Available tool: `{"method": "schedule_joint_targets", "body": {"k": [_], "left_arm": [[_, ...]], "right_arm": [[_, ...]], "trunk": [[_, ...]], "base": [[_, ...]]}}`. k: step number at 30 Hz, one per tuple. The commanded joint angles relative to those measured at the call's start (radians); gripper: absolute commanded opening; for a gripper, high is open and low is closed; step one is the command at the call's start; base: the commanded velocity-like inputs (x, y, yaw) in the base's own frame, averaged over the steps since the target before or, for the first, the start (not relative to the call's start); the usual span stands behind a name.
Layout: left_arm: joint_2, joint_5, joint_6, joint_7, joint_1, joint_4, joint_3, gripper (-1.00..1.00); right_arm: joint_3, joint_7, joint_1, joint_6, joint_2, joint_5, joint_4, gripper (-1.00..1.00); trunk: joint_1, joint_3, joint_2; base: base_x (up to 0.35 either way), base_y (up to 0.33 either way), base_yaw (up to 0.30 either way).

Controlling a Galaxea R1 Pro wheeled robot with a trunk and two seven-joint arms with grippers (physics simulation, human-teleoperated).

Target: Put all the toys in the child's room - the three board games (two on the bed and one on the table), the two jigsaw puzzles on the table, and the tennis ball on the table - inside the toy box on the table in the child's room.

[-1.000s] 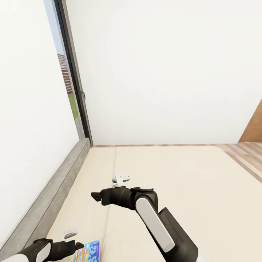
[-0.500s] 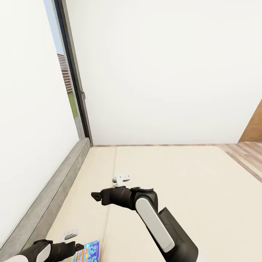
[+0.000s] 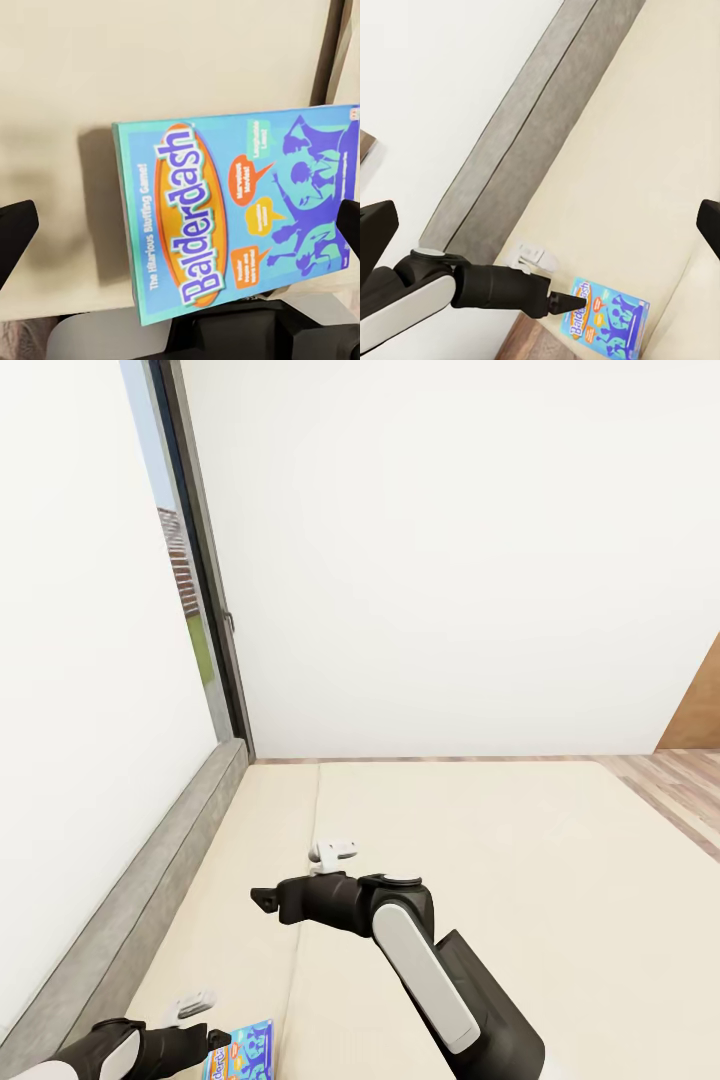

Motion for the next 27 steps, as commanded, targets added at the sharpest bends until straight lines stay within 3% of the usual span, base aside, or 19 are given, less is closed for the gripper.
{"method": "schedule_joint_targets", "body": {"k": [1,27], "left_arm": [[0.001,0.010,0.007,-0.001,0.000,-0.001,-0.007,1.00],[0.000,0.010,0.008,-0.002,0.000,-0.001,-0.007,1.00]], "right_arm": [[0.000,-0.010,-0.001,0.002,0.000,-0.010,-0.001,1.00],[0.001,-0.010,-0.001,0.002,0.000,-0.011,0.000,1.00]], "trunk": [[0.000,-0.001,-0.001],[0.000,-0.001,-0.001]], "base": [[0.000,0.000,0.000],[0.000,0.000,0.000]]}}
